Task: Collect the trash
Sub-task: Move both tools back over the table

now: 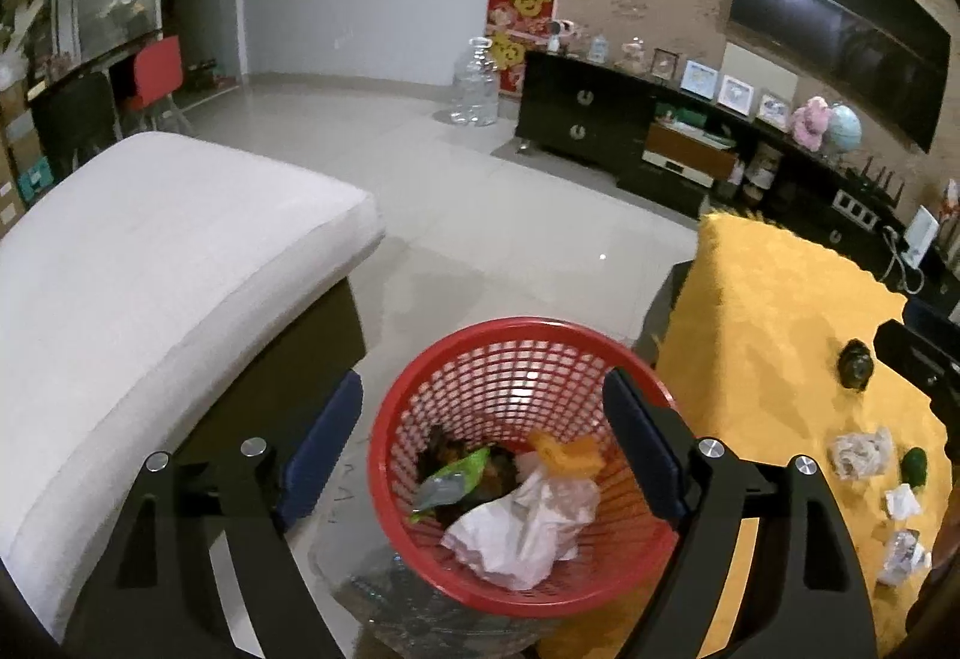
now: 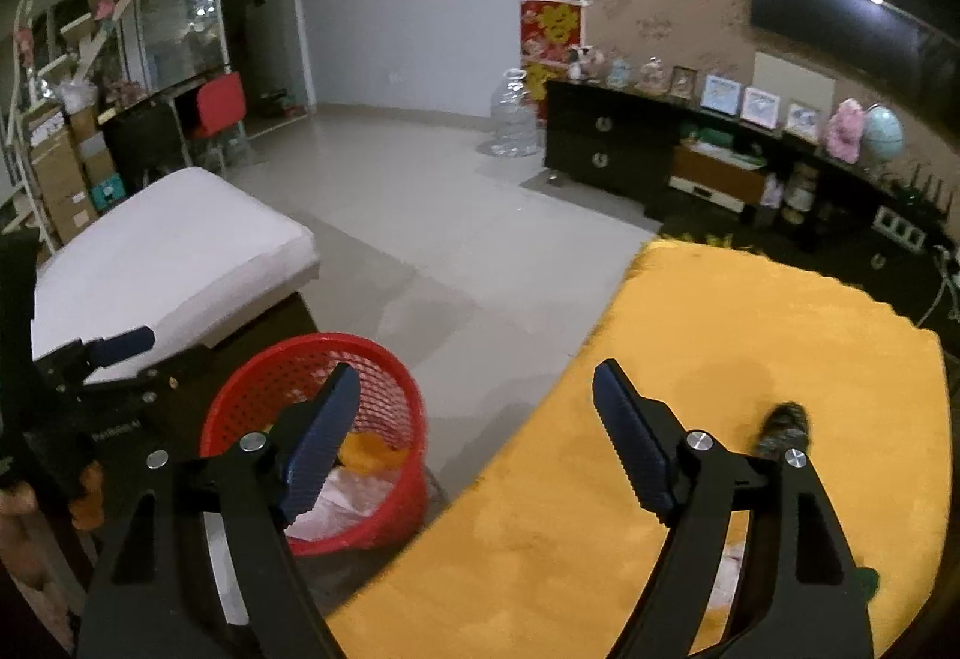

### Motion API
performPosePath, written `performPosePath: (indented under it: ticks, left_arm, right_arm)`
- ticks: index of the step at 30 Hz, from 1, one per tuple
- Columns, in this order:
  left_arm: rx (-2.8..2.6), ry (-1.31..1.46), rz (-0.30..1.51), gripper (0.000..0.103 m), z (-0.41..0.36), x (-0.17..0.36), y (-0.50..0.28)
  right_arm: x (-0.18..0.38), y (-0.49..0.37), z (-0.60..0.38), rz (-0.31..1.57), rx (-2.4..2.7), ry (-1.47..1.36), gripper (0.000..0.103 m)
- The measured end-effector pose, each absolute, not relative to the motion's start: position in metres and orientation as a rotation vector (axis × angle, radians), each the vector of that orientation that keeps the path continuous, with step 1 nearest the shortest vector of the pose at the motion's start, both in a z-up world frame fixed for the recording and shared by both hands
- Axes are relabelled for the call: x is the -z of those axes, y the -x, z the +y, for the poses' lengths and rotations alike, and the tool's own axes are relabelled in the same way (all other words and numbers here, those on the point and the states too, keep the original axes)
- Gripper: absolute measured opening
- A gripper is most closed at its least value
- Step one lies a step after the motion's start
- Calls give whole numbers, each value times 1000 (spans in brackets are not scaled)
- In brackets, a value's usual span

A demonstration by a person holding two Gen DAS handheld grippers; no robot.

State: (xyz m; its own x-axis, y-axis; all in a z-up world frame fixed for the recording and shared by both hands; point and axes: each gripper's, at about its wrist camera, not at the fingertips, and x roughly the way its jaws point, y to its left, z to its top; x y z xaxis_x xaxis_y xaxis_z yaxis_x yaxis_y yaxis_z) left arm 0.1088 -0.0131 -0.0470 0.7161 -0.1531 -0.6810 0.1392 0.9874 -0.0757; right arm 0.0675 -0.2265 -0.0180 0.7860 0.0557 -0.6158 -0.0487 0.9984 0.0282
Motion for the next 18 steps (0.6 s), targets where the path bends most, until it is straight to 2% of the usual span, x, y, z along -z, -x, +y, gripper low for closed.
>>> performPosePath:
  ticks: [18]
  left_arm:
    - [346, -68, 742, 80, -107, 47, -78]
  right_arm:
    - [28, 36, -355, 651, 373, -53, 80]
